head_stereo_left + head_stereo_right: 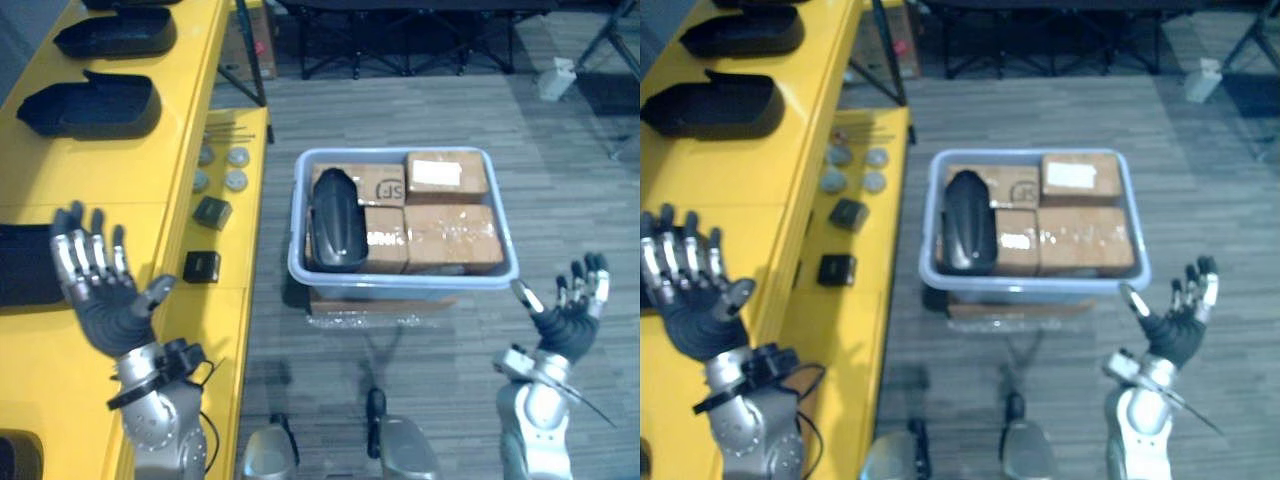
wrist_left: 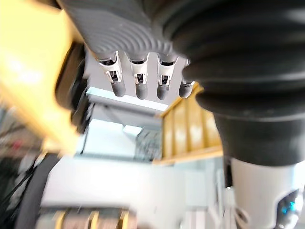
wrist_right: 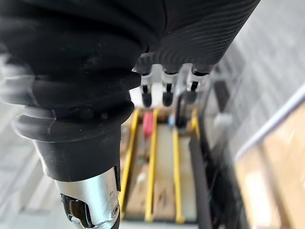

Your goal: Walk over and take plastic housings, then place them on the shelf

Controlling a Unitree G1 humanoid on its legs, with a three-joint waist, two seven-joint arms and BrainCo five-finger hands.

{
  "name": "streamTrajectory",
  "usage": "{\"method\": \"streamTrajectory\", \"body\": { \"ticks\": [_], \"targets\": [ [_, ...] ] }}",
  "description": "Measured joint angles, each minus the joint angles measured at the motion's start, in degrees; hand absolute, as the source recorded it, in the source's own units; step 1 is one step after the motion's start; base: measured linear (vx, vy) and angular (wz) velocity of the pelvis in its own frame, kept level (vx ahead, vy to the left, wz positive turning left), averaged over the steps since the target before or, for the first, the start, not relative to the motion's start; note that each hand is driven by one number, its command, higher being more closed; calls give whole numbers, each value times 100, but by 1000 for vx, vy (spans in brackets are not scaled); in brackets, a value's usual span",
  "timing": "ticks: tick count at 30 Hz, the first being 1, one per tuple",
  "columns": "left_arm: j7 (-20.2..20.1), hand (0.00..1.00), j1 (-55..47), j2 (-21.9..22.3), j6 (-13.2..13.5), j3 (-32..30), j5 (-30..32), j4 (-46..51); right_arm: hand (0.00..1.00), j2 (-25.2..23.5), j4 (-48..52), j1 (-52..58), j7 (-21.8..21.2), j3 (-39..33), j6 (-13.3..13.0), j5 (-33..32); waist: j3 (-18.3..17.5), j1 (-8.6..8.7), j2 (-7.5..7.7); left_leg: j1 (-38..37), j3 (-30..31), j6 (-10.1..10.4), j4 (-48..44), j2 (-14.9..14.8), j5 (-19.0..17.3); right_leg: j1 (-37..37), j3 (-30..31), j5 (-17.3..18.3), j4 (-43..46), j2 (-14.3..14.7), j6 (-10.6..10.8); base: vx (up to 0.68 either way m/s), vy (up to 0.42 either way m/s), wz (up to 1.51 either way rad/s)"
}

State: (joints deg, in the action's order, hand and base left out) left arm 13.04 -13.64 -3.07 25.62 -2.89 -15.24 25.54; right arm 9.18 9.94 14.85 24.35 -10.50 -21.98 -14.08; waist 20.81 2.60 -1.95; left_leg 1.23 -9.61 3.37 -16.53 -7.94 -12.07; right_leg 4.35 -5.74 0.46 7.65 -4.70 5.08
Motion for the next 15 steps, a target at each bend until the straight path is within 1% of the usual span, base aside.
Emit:
{"method": "streamTrajectory", "body": {
  "ticks": [1, 2, 3, 4, 5, 6, 7, 9, 10, 11, 12, 14, 15],
  "targets": [
    [-50, 0, 14, -8, -28, 36, 0, -78, 0, -9, -41, 15, -28, -4, 0, -4, 2, 5, -3, 1, 2, 0, 5, 21, 0, -29, 11, -51, -107, -10, 8, -124, 111, -18],
    [-120, 0, 23, -59, -127, 148, -1, -265, 0, -10, -213, -6, -137, 5, 0, -116, 2, -4, -3, -6, 2, -1, 4, 67, 1, -86, 46, -142, -321, -36, -14, -135, 120, -10],
    [-238, 0, 16, -123, -311, 218, -2, -445, 0, -5, -444, -103, -250, 35, 16, -176, 4, -20, 1, -9, -1, -4, 4, 110, -1, -156, 63, -239, -496, -67, 14, -129, 119, -9],
    [-302, 0, 18, -143, -409, 243, -12, -543, 0, 0, -586, -195, -311, 66, 46, -228, 6, -28, 4, -9, -1, -4, 2, 132, -1, -190, 68, -305, -581, -84, 5, -100, 113, -5],
    [-368, 0, 25, -194, -607, 348, -10, -771, 0, 9, -958, -475, -379, 145, 82, -338, 10, -48, 9, 4, 2, -4, -11, 186, 0, -264, 71, -411, -755, -126, 37, -81, 111, -3],
    [-432, 0, 54, -279, -877, 492, 65, -990, 0, 42, -1365, -850, -436, 234, 168, -422, 10, -85, 10, 78, 25, -9, -66, 232, -3, -273, 74, -524, -888, -165, 40, -105, 131, 0],
    [-446, 0, 91, -331, -1011, 592, 68, -1090, 0, 72, -1524, -1034, -440, 266, 236, -456, 26, -120, 8, 132, 71, -10, -104, 261, -3, -271, 69, -578, -953, -186, 60, -112, 119, 4],
    [-468, 0, 374, -423, -1450, 950, 59, -1638, 0, 405, -2339, -1985, -426, 452, 385, -635, 199, -279, 20, 337, 238, -57, -179, 387, 31, -286, -89, -749, -1126, -300, 102, -107, 79, 24],
    [-476, 0, 454, -448, -1538, 1048, 62, -1798, 0, 511, -2546, -2264, -424, 476, 442, -684, 266, -315, 20, 382, 289, -69, -207, 415, 46, -302, -150, -791, -1153, -328, 103, -101, 51, 43],
    [-484, 0, 563, -490, -1709, 1202, 149, -2080, 0, 703, -2943, -2843, -398, 507, 521, -790, 396, -389, 29, 447, 384, -76, -251, 464, 76, -319, -233, -851, -1188, -367, 123, -102, 42, 38],
    [-486, 0, 594, -545, -1846, 1325, 364, -2326, 0, 888, -3325, -3422, -295, 534, 603, -823, 472, -510, 28, 556, 437, -76, -325, 481, 76, -289, -289, -909, -1217, -382, 175, -105, 36, 33],
    [-527, 0, 581, -555, -1888, 1432, 505, -2623, 0, 1158, -3786, -4049, -168, 577, 673, -835, 493, -618, 10, 748, 556, -76, -412, 507, 76, -207, -398, -937, -1216, -397, 197, -68, 16, 32],
    [-557, 0, 567, -554, -1989, 1551, 506, -2857, 0, 1457, -4233, -4565, -50, 615, 735, -885, 498, -750, -10, 923, 666, -81, -483, 537, 80, -139, -515, -977, -1214, -413, 221, -44, 12, 39]
  ]
}}
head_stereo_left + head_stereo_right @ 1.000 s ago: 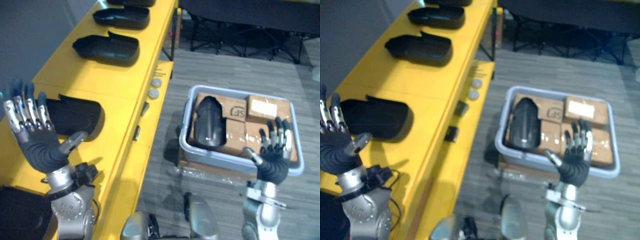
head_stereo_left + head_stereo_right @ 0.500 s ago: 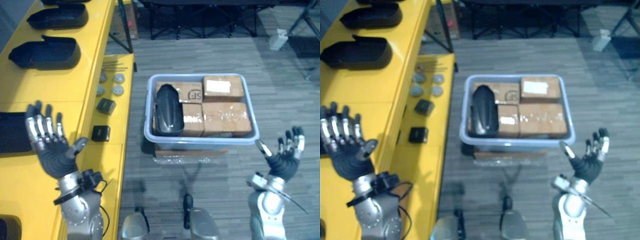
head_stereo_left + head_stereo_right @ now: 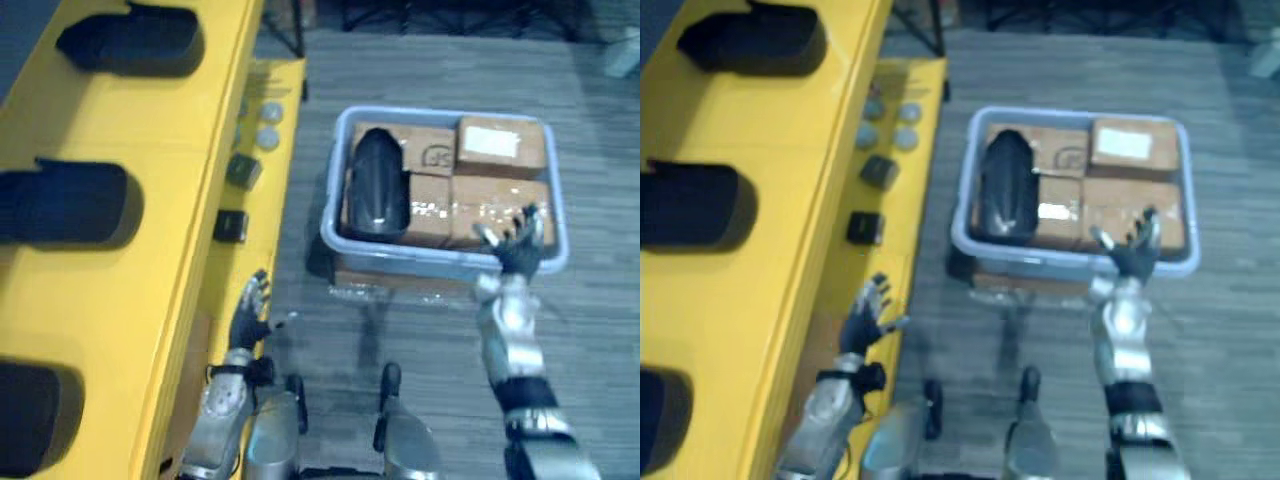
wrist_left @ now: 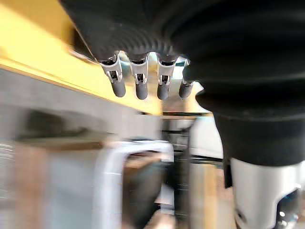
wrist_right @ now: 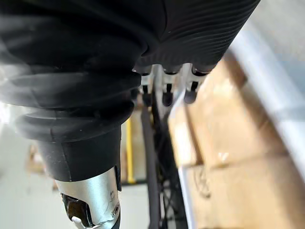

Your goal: Walk over and take plastic housings, then place them on the shelf

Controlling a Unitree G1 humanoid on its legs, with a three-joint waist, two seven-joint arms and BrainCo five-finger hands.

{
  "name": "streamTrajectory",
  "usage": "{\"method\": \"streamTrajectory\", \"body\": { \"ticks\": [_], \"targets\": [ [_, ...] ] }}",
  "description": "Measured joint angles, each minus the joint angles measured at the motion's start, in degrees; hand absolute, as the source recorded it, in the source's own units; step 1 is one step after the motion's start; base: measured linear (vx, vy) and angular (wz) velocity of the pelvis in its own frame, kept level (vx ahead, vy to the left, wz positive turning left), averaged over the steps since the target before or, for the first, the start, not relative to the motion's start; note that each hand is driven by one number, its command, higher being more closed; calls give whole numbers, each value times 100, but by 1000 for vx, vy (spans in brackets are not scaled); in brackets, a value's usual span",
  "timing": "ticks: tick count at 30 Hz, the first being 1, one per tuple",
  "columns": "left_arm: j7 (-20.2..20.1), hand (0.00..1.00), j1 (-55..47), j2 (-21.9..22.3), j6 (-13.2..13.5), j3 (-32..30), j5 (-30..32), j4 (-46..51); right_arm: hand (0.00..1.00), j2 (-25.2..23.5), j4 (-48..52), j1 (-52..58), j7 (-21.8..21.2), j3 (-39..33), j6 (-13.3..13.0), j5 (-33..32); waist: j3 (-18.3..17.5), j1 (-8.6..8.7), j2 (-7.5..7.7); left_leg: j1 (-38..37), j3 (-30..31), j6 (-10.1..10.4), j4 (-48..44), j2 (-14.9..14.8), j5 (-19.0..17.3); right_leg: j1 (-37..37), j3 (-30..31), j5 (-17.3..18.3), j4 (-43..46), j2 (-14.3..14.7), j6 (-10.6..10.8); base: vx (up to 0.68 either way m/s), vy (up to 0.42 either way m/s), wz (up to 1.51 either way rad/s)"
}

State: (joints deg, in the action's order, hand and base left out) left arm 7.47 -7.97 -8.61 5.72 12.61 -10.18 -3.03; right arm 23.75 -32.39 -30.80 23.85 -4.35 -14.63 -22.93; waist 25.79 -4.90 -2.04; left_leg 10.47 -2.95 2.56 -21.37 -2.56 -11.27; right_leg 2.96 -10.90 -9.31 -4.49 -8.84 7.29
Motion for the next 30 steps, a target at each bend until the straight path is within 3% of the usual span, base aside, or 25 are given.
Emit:
{"method": "streamTrajectory", "body": {
  "ticks": [2, 6, 9, 14, 24, 30],
  "targets": [
    [-33, 0, 9, 3, -32, 173, 0, -294, 0, 299, -437, -507, 67, 26, 119, -1, 50, -128, -77, 111, 131, -1, -106, 26, -2, 27, -79, -13, 33, -7, 16, -31, 18, 27],
    [37, 0, -12, 19, -16, 567, 145, -1096, 0, 1096, -1322, -1663, 235, 257, 483, -107, 197, -387, -424, 386, 425, -8, -267, 138, -6, 246, -354, -12, 307, -92, 16, -45, 52, 20],
    [127, 0, -15, 32, 78, 678, 153, -1604, 0, 1388, -1762, -2161, 409, 372, 780, -112, 266, -493, -608, 708, 605, -9, -455, 183, -6, 479, -511, -4, 470, -134, 5, -71, 61, 16],
    [338, 0, -5, 66, 517, 854, -73, -2037, 0, 1751, -2294, -2598, 777, 489, 1239, -108, 335, -717, -913, 1065, 695, -34, -678, 234, 10, 857, -673, 142, 873, -239, -51, -108, 57, 10],
    [543, 0, 8, 125, 885, 874, -545, -2421, 0, 2181, -2743, -2662, 744, 506, 2019, -100, 238, -767, -1056, 1400, 778, -47, -665, 301, 147, 1237, -801, 234, 1090, -353, -83, -55, 41, 5],
    [677, 0, 131, 278, 919, 1067, -722, -2634, 0, 2483, -3151, -2697, 563, 750, 2253, -96, 66, -999, -1300, 1630, 858, -38, -722, 331, 153, 1562, -840, 376, 1437, -419, -62, -7, 35, 5]
  ]
}}
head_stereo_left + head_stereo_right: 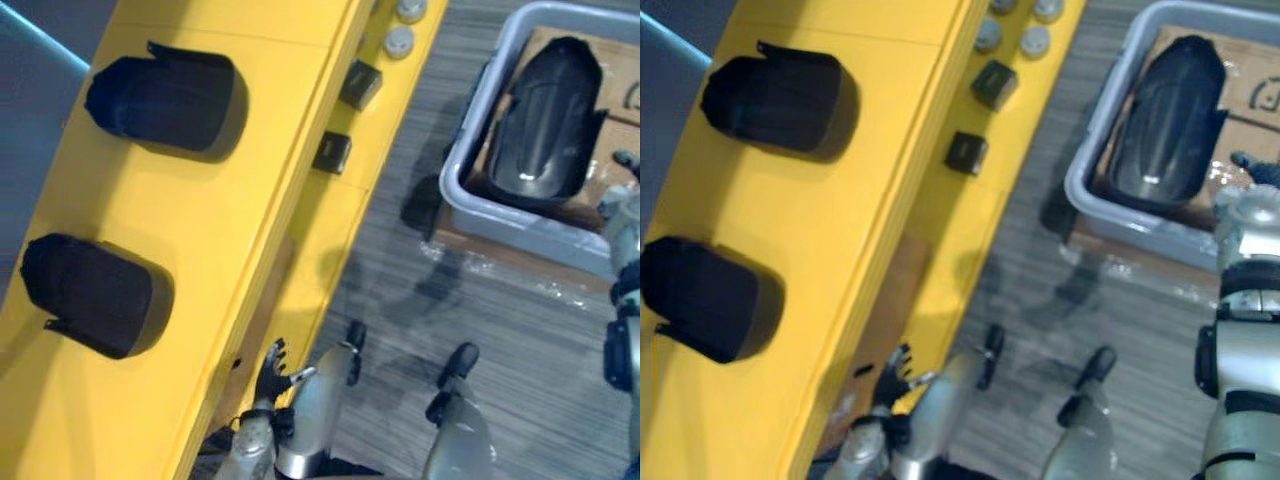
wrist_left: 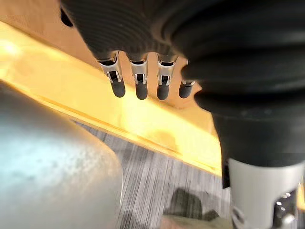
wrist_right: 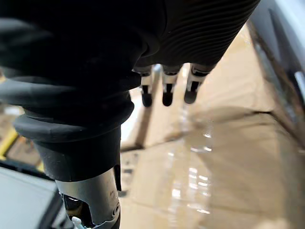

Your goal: Walk over and take plastic housings, then place them on the shelf

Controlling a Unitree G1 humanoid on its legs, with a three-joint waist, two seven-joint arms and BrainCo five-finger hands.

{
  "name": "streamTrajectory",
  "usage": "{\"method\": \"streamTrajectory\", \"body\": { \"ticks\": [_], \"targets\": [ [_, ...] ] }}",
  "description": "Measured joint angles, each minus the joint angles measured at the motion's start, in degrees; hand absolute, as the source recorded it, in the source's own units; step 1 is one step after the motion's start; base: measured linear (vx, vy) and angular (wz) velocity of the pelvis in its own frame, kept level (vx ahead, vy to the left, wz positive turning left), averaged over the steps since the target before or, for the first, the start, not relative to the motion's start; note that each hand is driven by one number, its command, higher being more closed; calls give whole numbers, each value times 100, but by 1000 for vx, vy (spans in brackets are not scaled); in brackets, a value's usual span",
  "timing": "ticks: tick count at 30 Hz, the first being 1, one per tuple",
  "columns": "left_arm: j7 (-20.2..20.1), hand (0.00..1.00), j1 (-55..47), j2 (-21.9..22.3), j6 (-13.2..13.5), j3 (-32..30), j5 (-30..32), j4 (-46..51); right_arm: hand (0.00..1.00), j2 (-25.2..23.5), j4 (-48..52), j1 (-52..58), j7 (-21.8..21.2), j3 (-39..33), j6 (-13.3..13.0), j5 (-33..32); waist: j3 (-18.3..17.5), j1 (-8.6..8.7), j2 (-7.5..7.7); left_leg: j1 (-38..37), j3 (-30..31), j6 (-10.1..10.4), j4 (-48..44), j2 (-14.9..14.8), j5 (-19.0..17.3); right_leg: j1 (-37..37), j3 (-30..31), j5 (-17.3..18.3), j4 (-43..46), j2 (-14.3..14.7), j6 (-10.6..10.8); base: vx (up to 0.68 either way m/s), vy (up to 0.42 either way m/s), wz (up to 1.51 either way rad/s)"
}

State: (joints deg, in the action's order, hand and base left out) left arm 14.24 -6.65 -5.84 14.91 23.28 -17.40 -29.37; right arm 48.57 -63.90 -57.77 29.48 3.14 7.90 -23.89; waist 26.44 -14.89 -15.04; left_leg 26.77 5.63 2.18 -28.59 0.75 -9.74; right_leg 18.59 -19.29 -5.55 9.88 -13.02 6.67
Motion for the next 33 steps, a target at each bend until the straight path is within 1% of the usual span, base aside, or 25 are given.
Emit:
{"method": "streamTrajectory", "body": {
  "ticks": [3, 6, 8, 9, 10, 12, 13, 14, 17, 18, 20, 21, 22, 23, 24, 26, 28, 29, 31, 32, 33],
  "targets": [
    [56, 0, 0, 12, 15, 23, -22, -57, 0, 121, -11, -85, -213, 155, -25, 57, -43, -64, -59, 123, 28, 5, -30, 20, 3, 165, -15, 98, 178, -44, -36, -10, 24, 6],
    [73, 0, 1, 40, 130, 62, -19, -133, 0, 217, 0, -211, -35, 257, -133, 260, -89, -115, -123, 259, 60, 7, -101, 42, 1, 344, -26, 210, 377, -97, -45, -11, 24, 5],
    [81, 0, 1, 45, 186, 118, -17, -148, 0, 248, 85, -229, 421, 229, -329, 386, -107, -159, -147, 274, 86, 17, -113, 42, -7, 382, -45, 259, 430, -102, -60, -27, 15, 7],
    [104, 0, 0, 30, 229, 228, -18, -153, 0, 257, 224, -245, 750, 178, -422, 460, -129, -169, -176, 303, 126, 28, -138, 46, -16, 406, -75, 314, 468, -113, -59, -35, 15, 12],
    [111, 0, 0, 20, 240, 274, -17, -162, 0, 259, 300, -260, 923, 137, -487, 535, -147, -169, -200, 328, 147, 38, -159, 47, -23, 417, -93, 329, 484, -113, -56, -26, 16, 9],
    [142, 0, -1, 38, 283, 292, -19, -231, 0, 259, 480, -365, 1520, 3, -645, 917, -187, -211, -254, 339, 152, 43, -172, 43, -27, 448, -95, 370, 554, -123, -60, 0, 5, 3],
    [150, 0, -2, 47, 304, 297, -20, -231, 0, 259, 498, -393, 1667, -28, -691, 1013, -195, -212, -264, 337, 155, 43, -173, 43, -27, 449, -96, 377, 567, -126, -60, 0, 0, 0],
    [152, 0, -4, 55, 355, 307, -23, -269, 0, 261, 502, -493, 1996, -46, -746, 1208, -205, -211, -277, 337, 155, 43, -172, 43, -27, 459, -94, 385, 580, -128, -61, 0, 0, 0],
    [140, 0, -11, 50, 401, 438, -59, -313, 0, 354, 607, -633, 2715, -203, -783, 1582, -236, -202, -318, 325, 156, 44, -171, 48, -27, 461, -93, 410, 657, -169, -39, 3, 12, 0],
    [110, 0, -67, 30, 414, 452, -85, -335, 0, 419, 731, -694, 3047, -268, -800, 1810, -238, -175, -321, 297, 151, 44, -155, 49, -28, 463, -85, 420, 661, -179, -42, -3, 39, 0],
    [53, 0, -108, 45, 451, 469, -243, -339, 0, 519, 738, -815, 3252, -268, -830, 1977, -238, -146, -321, 192, 129, 44, -105, 51, -27, 411, -62, 439, 666, -181, -52, -8, 25, -4],
    [20, 0, -147, 71, 479, 487, -280, -338, 0, 591, 750, -854, 3266, -265, -976, 2017, -244, -136, -328, 119, 109, 44, -80, 53, -28, 362, -41, 458, 675, -183, -54, -1, 12, -5],
    [-2, 0, -171, 80, 499, 506, -290, -338, 0, 613, 777, -873, 3221, -257, -1031, 2016, -250, -121, -336, 92, 110, 44, -74, 53, -29, 338, -40, 468, 674, -185, -57, -3, 17, -4],
    [-101, 0, -205, 100, 517, 508, -300, -337, 0, 647, 898, -895, 3047, -234, -1061, 2002, -250, -89, -337, 45, 102, 45, -37, 55, -29, 325, -26, 481, 678, -188, -52, -5, 18, -6],
    [-188, 0, -227, 118, 523, 505, -306, -342, 0, 665, 968, -939, 2693, -116, -1058, 1829, -253, -66, -340, 18, 81, 46, 1, 53, -26, 335, 5, 483, 680, -191, -54, -8, 18, -8],
    [-225, 0, -239, 153, 520, 516, -305, -360, 0, 661, 945, -963, 2286, 6, -1032, 1564, -276, -63, -371, 15, 57, 46, 10, 39, -26, 348, 32, 484, 680, -185, -55, -3, 16, -8],
    [-268, 0, -232, 225, 508, 540, -306, -406, 0, 626, 816, -944, 1646, 117, -891, 1215, -333, -65, -444, 17, 44, 46, 26, 37, -26, 351, 43, 486, 679, -184, -52, 6, 8, -2],
    [-270, 0, -232, 240, 507, 543, -307, -405, 0, 602, 779, -929, 1513, 128, -889, 1184, -342, -65, -455, 17, 44, 46, 30, 37, -25, 351, 44, 486, 680, -184, -49, 0, 0, 0],
    [-270, 0, -226, 261, 497, 559, -306, -402, 0, 543, 669, -897, 978, 216, -785, 1112, -360, -78, -479, 6, 45, 46, 51, 37, -25, 352, 43, 480, 680, -184, -29, 15, 9, 0],
    [-270, 0, -223, 265, 497, 558, -306, -403, 0, 542, 669, -875, 867, 257, -752, 1111, -360, -87, -479, -2, 45, 45, 62, 38, -24, 350, 43, 481, 681, -184, -27, 0, 0, 0],
    [-270, 0, -211, 270, 493, 561, -306, -403, 0, 534, 660, -841, 660, 341, -701, 1110, -360, -116, -479, -20, 45, 45, 84, 39, -24, 341, 44, 485, 681, -184, -24, 0, 0, 0]
  ]
}}
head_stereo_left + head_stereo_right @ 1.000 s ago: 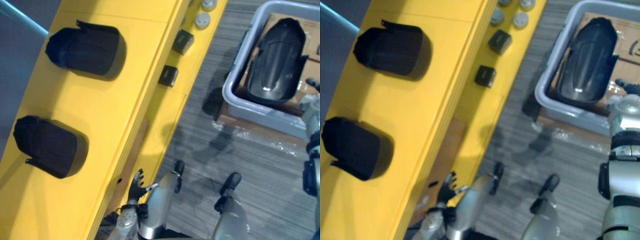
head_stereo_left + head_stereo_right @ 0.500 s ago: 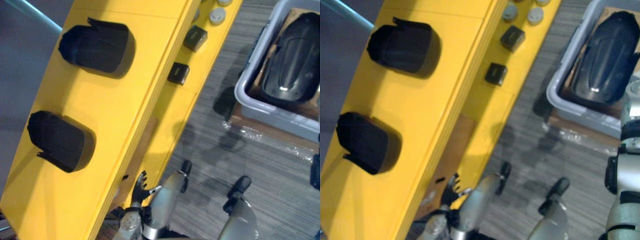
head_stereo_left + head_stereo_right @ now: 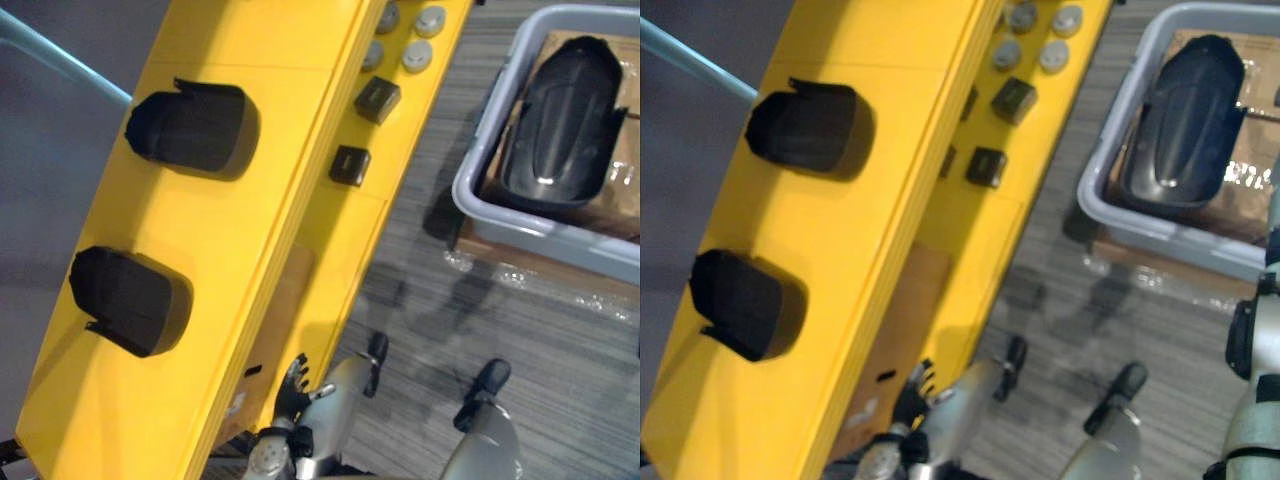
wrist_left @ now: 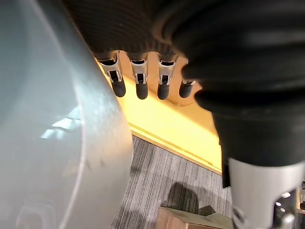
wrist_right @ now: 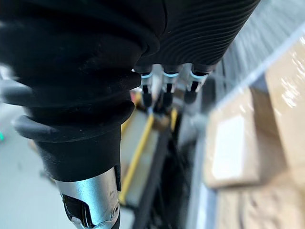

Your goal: Walk over and take plastic housings, then place them on the shelf

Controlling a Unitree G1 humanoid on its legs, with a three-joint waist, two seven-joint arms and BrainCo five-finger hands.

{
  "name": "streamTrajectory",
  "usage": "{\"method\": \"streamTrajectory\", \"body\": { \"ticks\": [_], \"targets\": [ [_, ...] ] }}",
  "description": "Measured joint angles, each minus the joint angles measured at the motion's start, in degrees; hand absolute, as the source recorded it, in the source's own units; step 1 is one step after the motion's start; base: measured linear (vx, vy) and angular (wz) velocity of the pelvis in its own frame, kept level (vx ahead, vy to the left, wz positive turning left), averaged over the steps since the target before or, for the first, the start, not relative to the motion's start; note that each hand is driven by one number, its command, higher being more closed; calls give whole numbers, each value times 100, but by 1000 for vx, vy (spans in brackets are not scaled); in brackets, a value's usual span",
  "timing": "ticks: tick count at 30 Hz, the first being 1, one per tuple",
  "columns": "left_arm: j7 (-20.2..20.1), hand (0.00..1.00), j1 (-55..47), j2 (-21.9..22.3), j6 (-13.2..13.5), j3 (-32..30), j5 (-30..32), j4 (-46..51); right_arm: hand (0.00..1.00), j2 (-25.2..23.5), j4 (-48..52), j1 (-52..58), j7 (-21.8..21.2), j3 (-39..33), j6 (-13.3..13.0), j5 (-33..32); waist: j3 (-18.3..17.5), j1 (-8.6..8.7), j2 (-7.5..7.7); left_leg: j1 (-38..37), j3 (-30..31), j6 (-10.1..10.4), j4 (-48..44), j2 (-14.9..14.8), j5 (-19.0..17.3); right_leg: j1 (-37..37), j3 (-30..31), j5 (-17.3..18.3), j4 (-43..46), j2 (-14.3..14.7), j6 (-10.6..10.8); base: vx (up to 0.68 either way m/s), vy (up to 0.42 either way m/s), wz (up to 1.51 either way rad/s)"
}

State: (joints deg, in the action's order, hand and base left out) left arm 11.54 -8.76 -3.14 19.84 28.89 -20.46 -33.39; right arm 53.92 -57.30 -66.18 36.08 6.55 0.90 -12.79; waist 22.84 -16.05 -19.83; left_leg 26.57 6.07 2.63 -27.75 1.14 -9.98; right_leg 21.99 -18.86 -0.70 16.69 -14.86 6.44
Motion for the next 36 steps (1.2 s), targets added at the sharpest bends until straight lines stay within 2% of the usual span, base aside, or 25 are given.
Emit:
{"method": "streamTrajectory", "body": {
  "ticks": [2, 9, 15, 17, 19, 25, 26, 31, 34, 36],
  "targets": [
    [3, 0, 26, 1, -4, 33, 0, -4, 0, -23, -47, 14, -258, 143, 69, -8, -1, -52, -2, -28, 3, 0, 26, 5, 0, -15, 0, 17, 6, 0, 5, 0, 0, 0],
    [9, 0, 61, 0, 6, 66, 3, -46, 0, -113, -243, 47, -1012, 437, 586, -115, -11, -187, -14, 45, 89, -1, 13, 53, -1, -5, -78, 33, 9, -25, 8, 14, 17, 6],
    [12, 0, 92, -23, -9, 106, 2, -38, 0, -182, -421, 83, -1094, 526, 1148, -113, -13, -260, -16, 110, 135, 0, -8, 62, -2, 11, -135, 39, 38, -28, 9, 5, 8, 4],
    [16, 0, 92, -33, -29, 110, 2, -35, 0, -182, -442, 106, -1077, 522, 1244, -113, -13, -259, -17, 139, 137, 0, -33, 62, -3, 31, -136, 39, 52, -28, 8, 0, 0, 0],
    [69, 0, 93, -49, -86, 112, 1, -34, 0, -182, -455, 251, -962, 513, 1476, -112, -14, -258, -18, 170, 142, 3, -78, 64, -8, 58, -136, 51, 96, -35, 9, 0, 0, 0],
    [94, 0, 111, -57, -102, 129, 0, -72, 0, -183, -453, 328, -814, 477, 1604, -94, -19, -255, -25, 172, 148, 5, -90, 91, -16, 137, -128, 189, 259, -107, -23, -24, 14, 2],
    [95, 0, 116, -57, -103, 136, -5, -80, 100, -183, -446, 342, -795, 472, 1624, -87, -24, -255, -31, 172, 148, 5, -91, 92, -16, 139, -127, 194, 268, -109, -24, 0, 0, 0],
    [99, 0, 158, -52, -118, 182, -165, -165, 100, -159, -426, 356, -802, 371, 1759, 185, -57, -254, -73, 172, 149, 5, -87, 104, -16, 159, -124, 196, 319, -128, 14, 0, 0, 0],
    [101, 0, 161, -53, -118, 183, -175, -178, 100, -30, -427, 355, -1009, 385, 1959, 511, -62, -251, -79, 174, 147, 5, -83, 116, -16, 194, -119, 226, 387, -152, 17, 0, 0, 0],
    [118, 0, 183, -53, -111, 216, -178, -221, 100, 4, -452, 355, -1216, 438, 2184, 847, -80, -243, -101, 173, 147, 5, -84, 124, -16, 199, -118, 241, 414, -172, 14, 0, 0, 0]
  ]
}}
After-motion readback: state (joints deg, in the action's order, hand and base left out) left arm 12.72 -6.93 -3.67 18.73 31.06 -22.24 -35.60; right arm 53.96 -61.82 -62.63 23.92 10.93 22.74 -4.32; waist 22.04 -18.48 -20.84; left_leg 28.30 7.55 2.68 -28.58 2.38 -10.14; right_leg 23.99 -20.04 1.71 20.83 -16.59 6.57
